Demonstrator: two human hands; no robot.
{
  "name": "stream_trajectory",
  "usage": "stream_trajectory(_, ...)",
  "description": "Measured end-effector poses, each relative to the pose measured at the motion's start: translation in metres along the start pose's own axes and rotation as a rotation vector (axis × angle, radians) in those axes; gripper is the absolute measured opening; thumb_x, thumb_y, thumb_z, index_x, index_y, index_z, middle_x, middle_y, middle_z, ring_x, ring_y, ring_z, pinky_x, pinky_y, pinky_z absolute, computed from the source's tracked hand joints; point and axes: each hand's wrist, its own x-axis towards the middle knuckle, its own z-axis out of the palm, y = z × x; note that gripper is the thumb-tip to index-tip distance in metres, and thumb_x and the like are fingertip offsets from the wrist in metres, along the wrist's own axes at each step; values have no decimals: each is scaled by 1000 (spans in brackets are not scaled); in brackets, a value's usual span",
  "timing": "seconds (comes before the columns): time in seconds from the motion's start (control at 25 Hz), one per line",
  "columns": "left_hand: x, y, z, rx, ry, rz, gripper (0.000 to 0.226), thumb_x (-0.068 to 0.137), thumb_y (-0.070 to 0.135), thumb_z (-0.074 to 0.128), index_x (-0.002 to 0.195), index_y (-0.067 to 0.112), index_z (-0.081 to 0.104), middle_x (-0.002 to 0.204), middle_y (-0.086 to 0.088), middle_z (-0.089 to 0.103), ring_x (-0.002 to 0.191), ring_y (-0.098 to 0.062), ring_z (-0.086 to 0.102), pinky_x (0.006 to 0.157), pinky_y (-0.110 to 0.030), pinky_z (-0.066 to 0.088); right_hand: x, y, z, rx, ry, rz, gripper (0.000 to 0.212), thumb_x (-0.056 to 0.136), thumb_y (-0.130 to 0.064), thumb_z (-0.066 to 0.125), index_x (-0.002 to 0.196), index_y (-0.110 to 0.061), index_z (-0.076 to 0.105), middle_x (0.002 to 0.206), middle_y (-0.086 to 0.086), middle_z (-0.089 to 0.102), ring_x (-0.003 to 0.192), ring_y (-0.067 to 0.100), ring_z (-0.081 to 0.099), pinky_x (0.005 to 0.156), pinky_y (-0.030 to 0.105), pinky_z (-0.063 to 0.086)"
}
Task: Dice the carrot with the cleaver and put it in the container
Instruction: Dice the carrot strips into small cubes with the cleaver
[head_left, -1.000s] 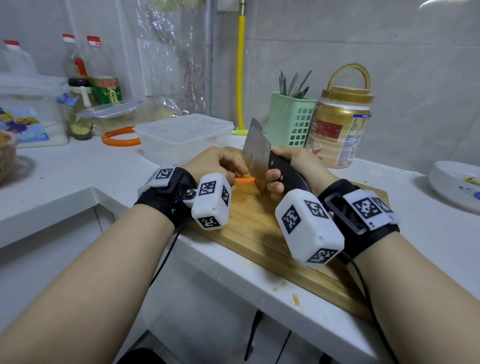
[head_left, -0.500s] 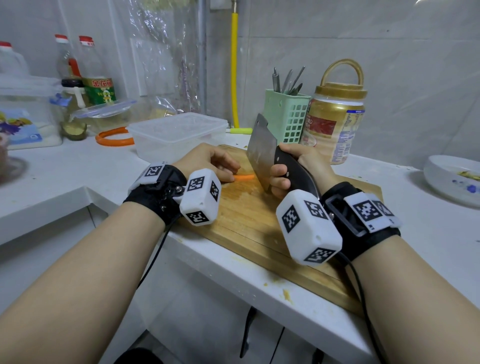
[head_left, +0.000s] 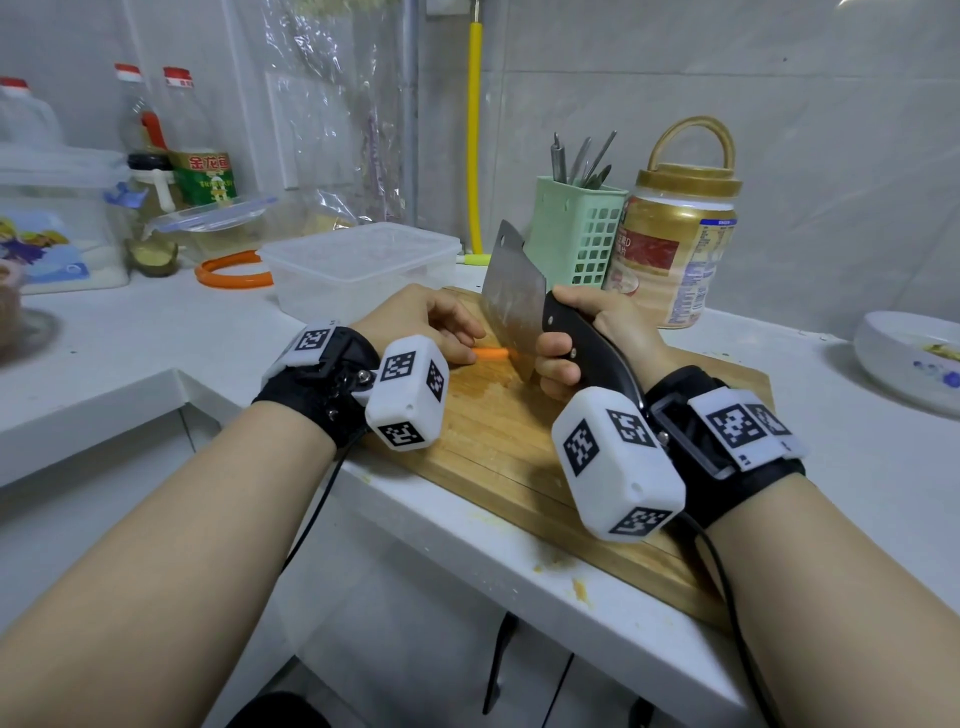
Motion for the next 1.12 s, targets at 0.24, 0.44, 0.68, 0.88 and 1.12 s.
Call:
stream_trajectory(0.24, 1, 0, 2, -38, -12, -24, 26, 75, -11, 75, 93, 5, 69, 84, -7, 66, 63, -1, 62, 72, -16, 54, 2, -2, 2, -56, 29, 13, 31, 100, -35, 35, 80, -12, 38, 45, 1, 40, 32, 17, 36, 44, 23, 26)
stream_trajectory(0.44, -1, 1, 0, -28, -10, -18, 26, 73, -8, 77, 92, 7, 71, 95, -15, 69, 77, -14, 64, 79, -22, 55, 4, -7, 6, -86, 52, 41, 28, 100, -34, 39, 83, -12, 38, 46, 3, 39, 33, 17, 35, 40, 14, 31)
stream_trajectory(0.68, -1, 2, 2, -37, -9, -19, 25, 74, -11, 75, 90, 8, 70, 90, -12, 68, 69, -7, 63, 72, -16, 55, 8, -7, 5, -91, 71, 75, 23, 99, -34, 41, 99, -12, 33, 49, 4, 39, 34, 17, 35, 38, 15, 33)
stream_trajectory(0.88, -2, 4, 3, -29, -3, -30, 25, 75, -10, 75, 94, 5, 70, 85, -5, 66, 62, 1, 61, 68, -11, 52, 12, -4, 10, -162, 79, 61, 25, 99, -36, 44, 101, -12, 36, 49, 3, 41, 34, 18, 36, 37, 16, 34)
stream_trajectory(1.12, -3, 7, 2, -4, -25, -40, 26, 75, -8, 75, 98, 2, 70, 97, -17, 69, 69, -1, 64, 77, -18, 54, 3, -5, -4, 12, 21, 49, 28, 100, -33, 37, 85, -9, 41, 46, 2, 39, 32, 16, 34, 39, 12, 31)
